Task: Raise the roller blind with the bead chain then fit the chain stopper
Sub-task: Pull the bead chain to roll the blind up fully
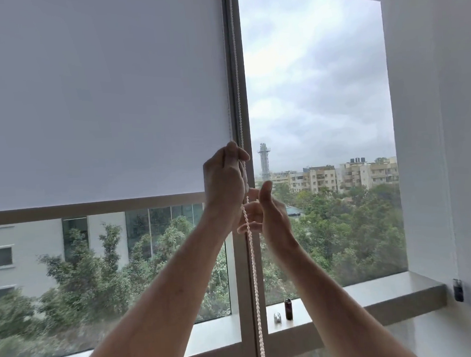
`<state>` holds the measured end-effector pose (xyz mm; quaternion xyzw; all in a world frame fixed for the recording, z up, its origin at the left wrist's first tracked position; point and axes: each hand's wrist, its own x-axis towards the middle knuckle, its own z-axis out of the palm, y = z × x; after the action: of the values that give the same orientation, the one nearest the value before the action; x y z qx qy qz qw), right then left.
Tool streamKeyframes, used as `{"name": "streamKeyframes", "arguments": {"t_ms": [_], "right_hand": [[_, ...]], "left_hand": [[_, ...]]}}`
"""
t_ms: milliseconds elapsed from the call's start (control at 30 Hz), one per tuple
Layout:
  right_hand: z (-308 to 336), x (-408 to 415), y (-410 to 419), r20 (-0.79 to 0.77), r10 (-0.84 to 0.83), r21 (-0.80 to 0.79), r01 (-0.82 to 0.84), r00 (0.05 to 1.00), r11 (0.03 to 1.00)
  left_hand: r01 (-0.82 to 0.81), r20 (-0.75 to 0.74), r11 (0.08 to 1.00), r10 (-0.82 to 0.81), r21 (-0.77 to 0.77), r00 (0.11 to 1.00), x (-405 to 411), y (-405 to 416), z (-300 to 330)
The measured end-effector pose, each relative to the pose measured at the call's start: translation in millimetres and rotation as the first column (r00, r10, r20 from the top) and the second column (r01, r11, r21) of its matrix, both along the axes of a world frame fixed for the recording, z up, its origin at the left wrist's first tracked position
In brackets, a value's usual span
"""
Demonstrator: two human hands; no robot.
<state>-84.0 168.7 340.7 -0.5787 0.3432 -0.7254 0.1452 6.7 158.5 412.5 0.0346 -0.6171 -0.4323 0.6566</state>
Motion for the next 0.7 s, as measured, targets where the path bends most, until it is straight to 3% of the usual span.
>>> {"name": "streamKeyframes", "arguments": {"t_ms": [167,333,467,567,700], "right_hand": [[52.6,6.1,-1.4,0.045,-0.101,-0.031,0.102,0.994,0.994],[93.0,13.7,7.7,0.001,0.104,0.015,-0.104,0.995,0.994],[118.3,22.5,5.3,0.086,0.126,-0.001,-0.126,0.988,0.992],[127.1,31.0,1.2,0.168,0.053,-0.024,-0.05,0.984,0.998],[121.2,35.4,-1.6,0.121,-0.13,-0.166,0.149,0.984,0.975]], "left_hand": [[-0.052,0.033,0.998,0.053,-0.038,0.998,-9.3,-2.4,-42.8],[-0.075,0.062,0.997,0.075,-0.008,0.995,-12.8,-7.9,-90.5],[-0.066,0.098,0.998,0.065,0.005,0.993,-17.7,-9.2,-118.1],[-0.089,0.108,0.996,0.091,-0.027,0.99,-17.9,-10.1,-121.0],[-0.033,0.111,0.999,0.038,-0.043,0.993,-19.0,-15.1,-121.6]]}}
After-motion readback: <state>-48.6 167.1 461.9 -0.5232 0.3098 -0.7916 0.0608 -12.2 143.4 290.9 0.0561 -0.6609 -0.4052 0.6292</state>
